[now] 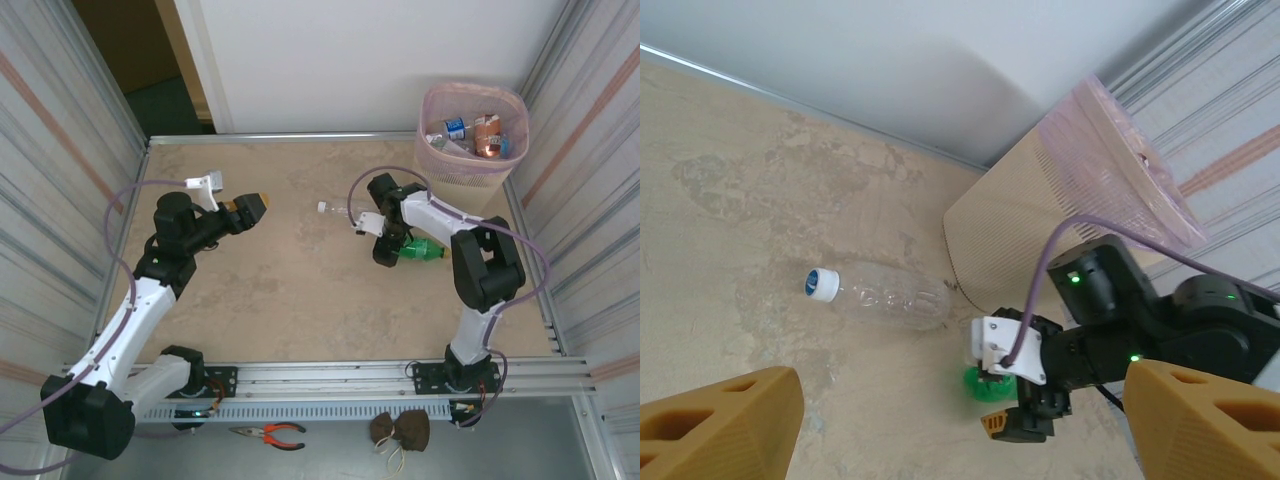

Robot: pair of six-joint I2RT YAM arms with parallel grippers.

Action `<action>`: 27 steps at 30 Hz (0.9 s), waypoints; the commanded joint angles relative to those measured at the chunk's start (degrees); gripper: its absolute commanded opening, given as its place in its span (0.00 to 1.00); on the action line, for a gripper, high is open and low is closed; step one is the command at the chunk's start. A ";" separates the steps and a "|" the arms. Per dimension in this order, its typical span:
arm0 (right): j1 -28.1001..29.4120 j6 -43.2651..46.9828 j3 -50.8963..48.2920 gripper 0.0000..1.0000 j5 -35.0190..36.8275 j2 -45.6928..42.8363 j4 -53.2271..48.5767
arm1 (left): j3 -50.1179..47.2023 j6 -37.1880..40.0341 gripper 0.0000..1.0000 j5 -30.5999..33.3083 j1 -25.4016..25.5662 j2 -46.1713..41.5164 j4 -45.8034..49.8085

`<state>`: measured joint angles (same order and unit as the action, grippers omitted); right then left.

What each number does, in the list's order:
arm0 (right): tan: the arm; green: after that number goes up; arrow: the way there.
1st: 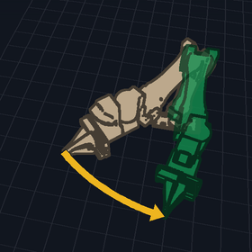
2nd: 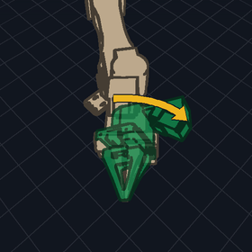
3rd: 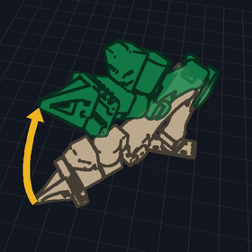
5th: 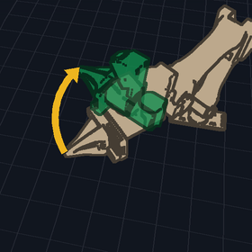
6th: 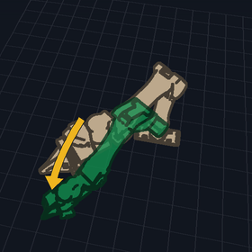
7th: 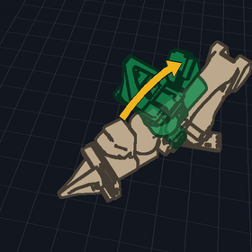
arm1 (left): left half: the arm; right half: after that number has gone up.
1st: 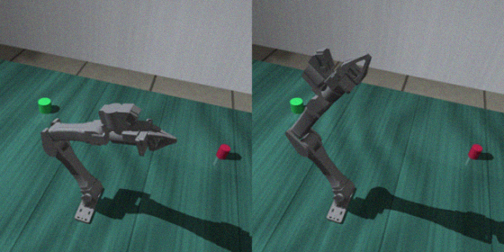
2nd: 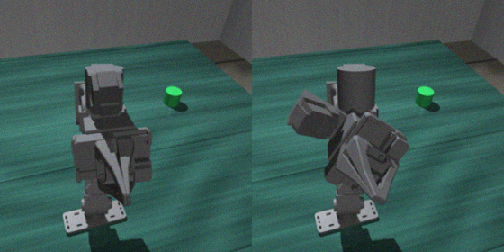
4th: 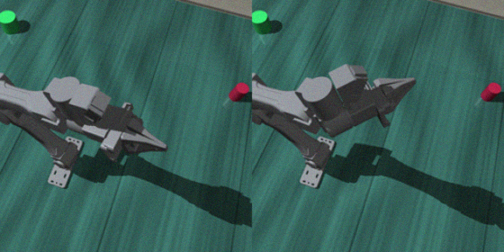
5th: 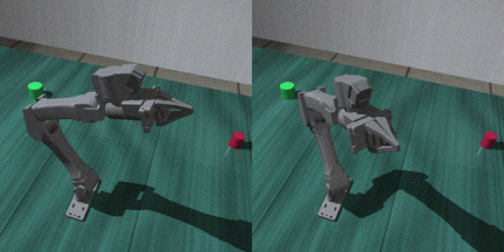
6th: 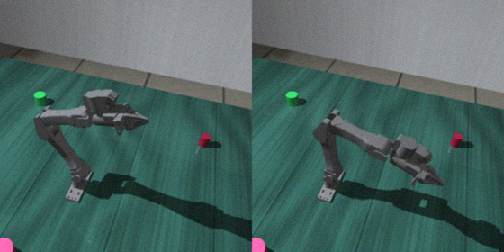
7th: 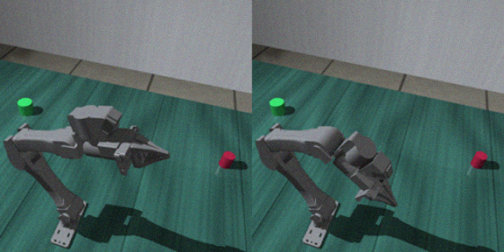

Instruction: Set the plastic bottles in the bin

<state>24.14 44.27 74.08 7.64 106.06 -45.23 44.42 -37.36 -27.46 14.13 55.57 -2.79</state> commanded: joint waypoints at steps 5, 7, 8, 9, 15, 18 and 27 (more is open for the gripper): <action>-2.78 1.08 0.33 0.84 0.23 3.94 1.29 | 0.20 0.27 0.84 -0.73 -0.95 -1.47 0.59; -3.19 0.95 0.01 0.82 0.11 4.39 1.57 | 0.25 0.27 0.84 -0.70 -0.98 -1.50 0.59; -3.24 0.83 -0.16 0.81 -0.11 4.49 1.49 | 0.31 0.31 0.84 -0.75 -0.95 -1.47 0.59; -3.34 0.82 -0.35 0.80 -0.25 4.36 1.46 | 0.27 0.27 0.84 -0.67 -0.95 -1.45 0.54; -3.52 0.79 -0.78 0.73 -0.55 3.45 0.78 | 0.51 0.27 0.84 -0.73 -0.95 -1.30 0.59; -3.44 0.66 -0.74 0.71 -0.83 2.90 0.03 | 0.65 0.10 0.84 -0.75 -0.95 -1.13 0.53; -3.41 -0.32 0.38 0.61 -2.66 0.48 -1.96 | 0.75 -0.09 0.84 -0.84 -1.02 -1.17 0.59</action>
<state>20.91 44.21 74.00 7.18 109.34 -44.18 44.42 -37.36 -27.44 13.69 55.20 -2.76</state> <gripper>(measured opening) 0.646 0.844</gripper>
